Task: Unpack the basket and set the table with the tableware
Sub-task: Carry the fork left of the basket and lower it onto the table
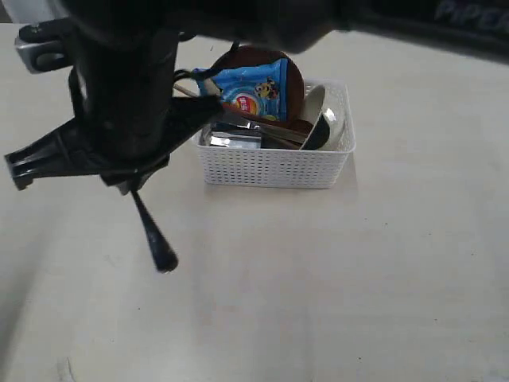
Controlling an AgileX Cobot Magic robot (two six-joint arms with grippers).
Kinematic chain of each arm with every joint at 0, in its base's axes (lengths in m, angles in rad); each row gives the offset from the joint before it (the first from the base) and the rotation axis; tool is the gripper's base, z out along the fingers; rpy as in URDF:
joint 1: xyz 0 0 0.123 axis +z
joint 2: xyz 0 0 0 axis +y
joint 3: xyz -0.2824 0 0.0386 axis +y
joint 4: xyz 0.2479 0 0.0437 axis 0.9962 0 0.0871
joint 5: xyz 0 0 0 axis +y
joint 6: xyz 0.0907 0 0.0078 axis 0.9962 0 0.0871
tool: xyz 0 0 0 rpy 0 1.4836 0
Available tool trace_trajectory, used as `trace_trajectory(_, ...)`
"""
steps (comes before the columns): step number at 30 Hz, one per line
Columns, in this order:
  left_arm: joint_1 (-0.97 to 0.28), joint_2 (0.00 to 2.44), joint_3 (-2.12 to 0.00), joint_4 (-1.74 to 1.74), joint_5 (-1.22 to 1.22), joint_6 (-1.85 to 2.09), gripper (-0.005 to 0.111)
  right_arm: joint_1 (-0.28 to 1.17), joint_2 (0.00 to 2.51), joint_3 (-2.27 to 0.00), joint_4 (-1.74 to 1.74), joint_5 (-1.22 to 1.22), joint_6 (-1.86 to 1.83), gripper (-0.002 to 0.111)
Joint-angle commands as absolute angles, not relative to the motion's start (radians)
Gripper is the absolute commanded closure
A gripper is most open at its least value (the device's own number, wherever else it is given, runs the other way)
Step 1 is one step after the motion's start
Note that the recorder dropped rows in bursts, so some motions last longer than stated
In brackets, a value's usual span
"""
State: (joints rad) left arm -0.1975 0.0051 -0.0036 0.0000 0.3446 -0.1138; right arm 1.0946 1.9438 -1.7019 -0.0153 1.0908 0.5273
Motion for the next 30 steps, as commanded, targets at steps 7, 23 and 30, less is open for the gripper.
trace_trajectory(7,-0.196,0.0,0.0,0.0,0.343,-0.112,0.107,1.17,2.09,-1.708,-0.122,1.063,0.971,0.109)
trace_trajectory(23,-0.196,0.0,0.0,0.0,0.343,-0.112,0.107,1.154,2.112,-1.708,-0.227,1.121,1.119,0.109)
trace_trajectory(30,-0.196,0.0,0.0,0.0,0.343,-0.112,0.107,1.14,2.153,-1.708,-0.206,1.112,1.104,0.109)
